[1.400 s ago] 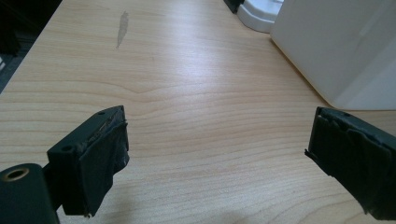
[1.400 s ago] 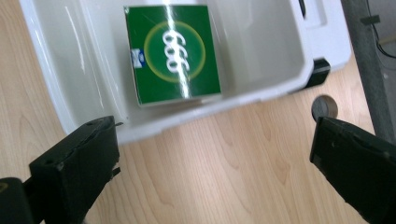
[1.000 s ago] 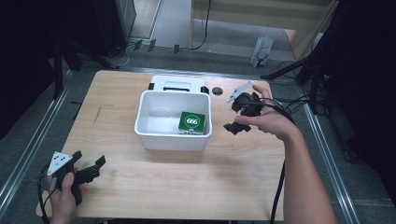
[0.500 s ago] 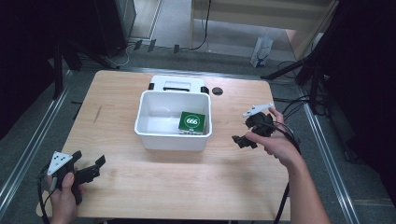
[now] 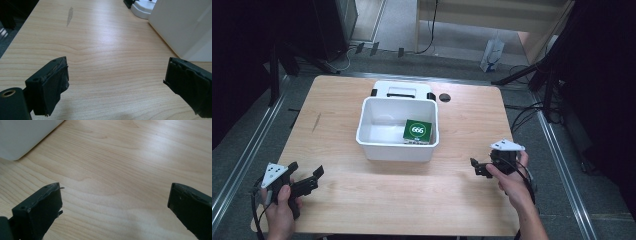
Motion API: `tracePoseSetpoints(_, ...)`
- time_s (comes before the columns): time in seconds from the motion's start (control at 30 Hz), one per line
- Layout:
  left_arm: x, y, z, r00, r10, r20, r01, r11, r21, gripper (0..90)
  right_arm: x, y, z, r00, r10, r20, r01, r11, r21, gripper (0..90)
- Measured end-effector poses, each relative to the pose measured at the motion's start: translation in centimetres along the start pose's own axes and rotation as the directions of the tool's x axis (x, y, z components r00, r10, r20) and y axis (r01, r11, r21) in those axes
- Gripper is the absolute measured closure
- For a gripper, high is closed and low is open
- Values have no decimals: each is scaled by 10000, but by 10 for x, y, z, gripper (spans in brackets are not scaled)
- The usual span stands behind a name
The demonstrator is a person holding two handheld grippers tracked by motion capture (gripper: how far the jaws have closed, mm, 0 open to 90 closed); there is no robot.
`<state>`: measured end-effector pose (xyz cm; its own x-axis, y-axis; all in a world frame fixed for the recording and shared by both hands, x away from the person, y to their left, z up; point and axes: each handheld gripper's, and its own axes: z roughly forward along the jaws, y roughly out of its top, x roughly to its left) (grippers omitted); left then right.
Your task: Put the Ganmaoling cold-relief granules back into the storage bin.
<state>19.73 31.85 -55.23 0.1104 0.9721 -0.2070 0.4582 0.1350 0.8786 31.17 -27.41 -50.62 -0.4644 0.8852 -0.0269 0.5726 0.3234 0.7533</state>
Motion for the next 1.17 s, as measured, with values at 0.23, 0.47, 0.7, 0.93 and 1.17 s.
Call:
tracePoseSetpoints(0.23,-1,-1,-2,9998,69,-160,-73,9997,-252,56,0,-42,-7,9972,256,706,-206,9973,-698,0)
tracePoseSetpoints(0.47,-1,-2,-4,9997,-5,-250,-7,9988,-487,56,-8,-64,-24,9930,808,860,-657,9840,-1657,0)
tracePoseSetpoints(0.7,-4,-3,-5,9987,201,-462,-224,9984,-515,56,-13,-82,-34,9900,1153,813,-942,9692,-2274,0)
tracePoseSetpoints(0.93,-3,-3,-6,9986,-19,-534,-11,9984,-569,56,-7,-81,-32,9908,636,1193,-364,9753,-2177,0)
tracePoseSetpoints(1.17,-4,-3,-5,9977,3,-677,-39,9986,-535,56,-11,-80,-30,9867,1053,1238,-800,9777,-1941,0)
